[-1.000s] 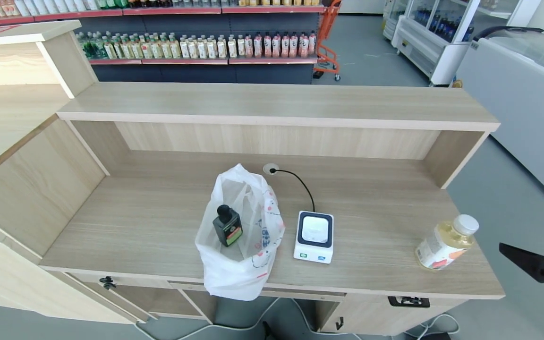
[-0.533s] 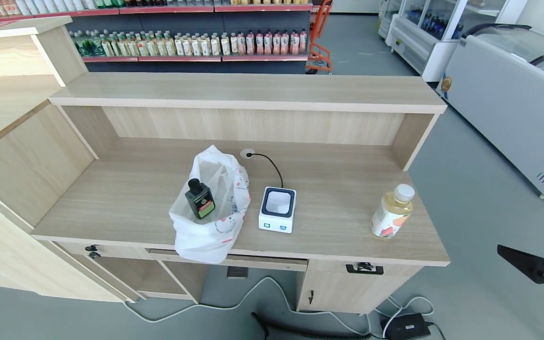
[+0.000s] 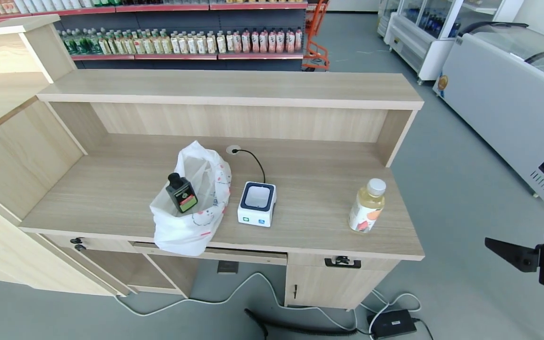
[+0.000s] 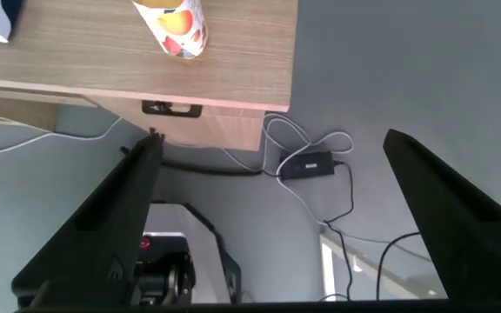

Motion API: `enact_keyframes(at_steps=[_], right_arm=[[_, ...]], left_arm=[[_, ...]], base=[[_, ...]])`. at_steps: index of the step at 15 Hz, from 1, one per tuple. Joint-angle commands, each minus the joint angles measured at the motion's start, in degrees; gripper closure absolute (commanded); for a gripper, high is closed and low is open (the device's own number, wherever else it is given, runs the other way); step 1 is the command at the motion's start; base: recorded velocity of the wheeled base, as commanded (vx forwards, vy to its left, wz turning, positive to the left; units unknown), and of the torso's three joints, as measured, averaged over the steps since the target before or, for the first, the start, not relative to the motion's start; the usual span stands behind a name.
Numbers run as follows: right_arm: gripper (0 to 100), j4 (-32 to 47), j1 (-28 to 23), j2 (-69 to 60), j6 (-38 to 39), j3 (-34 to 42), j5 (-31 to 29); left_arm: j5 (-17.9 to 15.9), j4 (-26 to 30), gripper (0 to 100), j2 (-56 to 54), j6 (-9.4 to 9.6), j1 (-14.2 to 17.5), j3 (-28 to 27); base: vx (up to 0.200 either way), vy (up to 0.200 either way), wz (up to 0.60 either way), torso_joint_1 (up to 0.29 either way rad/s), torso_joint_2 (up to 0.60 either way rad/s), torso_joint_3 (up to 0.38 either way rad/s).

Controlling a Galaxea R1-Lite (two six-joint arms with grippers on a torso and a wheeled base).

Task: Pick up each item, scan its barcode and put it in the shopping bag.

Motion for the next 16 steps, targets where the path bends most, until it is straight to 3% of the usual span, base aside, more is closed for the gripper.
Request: enact_keyframes(at_steps=[1, 4, 7, 14, 16], right_arm=[[0, -0.01, 0.16, 1.88, 0.67, -0.29, 0.77], [0, -0.10, 0.25, 4.43, 1.11, -1.35, 3.76], [0, -0.10, 0.78, 8.65, 2.43, -4.51, 6.49], [0, -5.63, 6.05, 18.58, 2.34, -4.86, 5.96], [0, -8.09, 7.28, 20.78, 2.43, -2.84, 2.79]], left_arm=[[0.00, 0.08, 100, -0.01, 0.01, 0.04, 0.01], [0.00, 0.08, 100, -0.01, 0.01, 0.04, 0.01], [0.00, 0.00, 100, -0.09, 0.01, 0.04, 0.01], [0.00, 0.00, 100, -0.09, 0.01, 0.04, 0.01], [0.00, 0.00, 100, -0.09, 0.01, 0.04, 0.01]], base=[[0.000, 0.000, 0.00, 0.000, 0.00, 0.000], [0.200, 0.000, 0.00, -0.001, 0.00, 0.002], [0.000, 0.000, 0.00, 0.000, 0.00, 0.000], [0.000, 0.000, 0.00, 0.000, 0.00, 0.000], [0.000, 0.000, 0.00, 0.000, 0.00, 0.000]])
